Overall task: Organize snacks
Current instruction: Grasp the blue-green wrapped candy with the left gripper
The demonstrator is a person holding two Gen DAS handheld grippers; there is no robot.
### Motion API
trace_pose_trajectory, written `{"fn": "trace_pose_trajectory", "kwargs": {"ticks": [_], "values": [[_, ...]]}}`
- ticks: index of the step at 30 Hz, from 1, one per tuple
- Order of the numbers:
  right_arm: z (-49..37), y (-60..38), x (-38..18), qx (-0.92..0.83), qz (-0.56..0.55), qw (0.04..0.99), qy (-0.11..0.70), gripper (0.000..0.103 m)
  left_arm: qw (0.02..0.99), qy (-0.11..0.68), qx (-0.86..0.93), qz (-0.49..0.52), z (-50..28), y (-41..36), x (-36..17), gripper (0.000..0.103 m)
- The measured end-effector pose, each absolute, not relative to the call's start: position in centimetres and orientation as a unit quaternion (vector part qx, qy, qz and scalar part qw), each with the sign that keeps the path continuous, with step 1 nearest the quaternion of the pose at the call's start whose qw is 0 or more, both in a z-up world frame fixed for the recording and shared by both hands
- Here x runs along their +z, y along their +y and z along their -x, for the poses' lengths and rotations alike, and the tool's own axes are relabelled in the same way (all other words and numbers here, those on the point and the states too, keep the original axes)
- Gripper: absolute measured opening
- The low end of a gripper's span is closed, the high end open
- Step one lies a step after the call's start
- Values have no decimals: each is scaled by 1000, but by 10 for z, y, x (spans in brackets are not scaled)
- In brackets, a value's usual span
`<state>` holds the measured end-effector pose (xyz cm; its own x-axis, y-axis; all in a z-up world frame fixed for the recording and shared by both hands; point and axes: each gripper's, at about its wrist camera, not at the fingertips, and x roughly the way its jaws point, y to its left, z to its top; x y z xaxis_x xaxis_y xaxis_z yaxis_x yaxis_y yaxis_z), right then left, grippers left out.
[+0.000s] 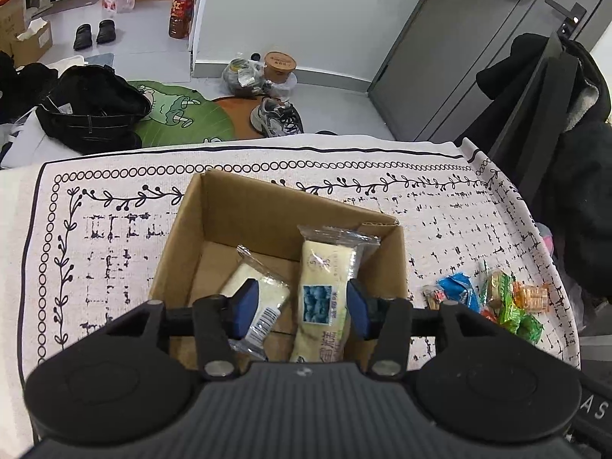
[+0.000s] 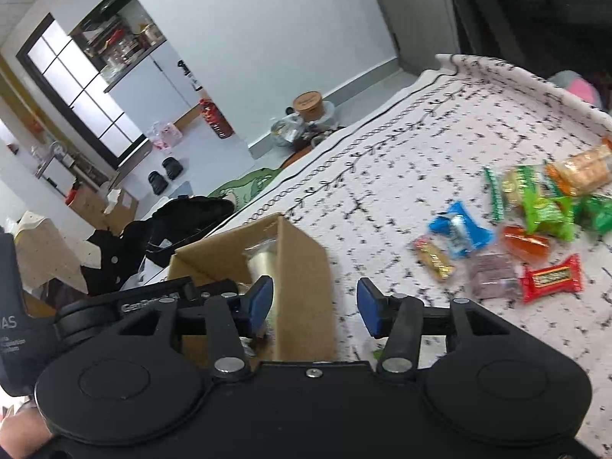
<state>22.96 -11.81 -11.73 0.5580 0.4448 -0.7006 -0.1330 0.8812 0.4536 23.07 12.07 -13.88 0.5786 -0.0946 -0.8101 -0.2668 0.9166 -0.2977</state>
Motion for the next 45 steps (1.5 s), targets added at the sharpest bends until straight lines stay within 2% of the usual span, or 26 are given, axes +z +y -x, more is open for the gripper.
{"fn": "trace_pose_trajectory", "kwargs": {"ticks": [10,17,22,27,32,35,40,45], "values": [[-216,-152,-105,160,-171,868,438,59,866,466,54,171,-213,99,-114,70],[-205,-182,-97,144,-170,874,432,65,862,476,64,163,-202,83,-105,77],[-197,-201,-92,133,-168,879,425,74,863,481,56,148,-197,64,-99,79],[-189,-220,-90,125,-167,882,422,79,864,480,51,141,-190,49,-91,84],[-182,-237,-88,117,-174,883,419,84,871,470,45,139,-182,34,-84,97],[-177,-245,-84,110,-174,887,413,93,872,466,41,142,-178,27,-81,103],[-171,-261,-83,100,-179,889,410,101,875,464,35,131,-172,11,-79,103],[-168,-273,-85,92,-188,885,416,102,875,464,12,136,-166,-2,-79,103]]}}
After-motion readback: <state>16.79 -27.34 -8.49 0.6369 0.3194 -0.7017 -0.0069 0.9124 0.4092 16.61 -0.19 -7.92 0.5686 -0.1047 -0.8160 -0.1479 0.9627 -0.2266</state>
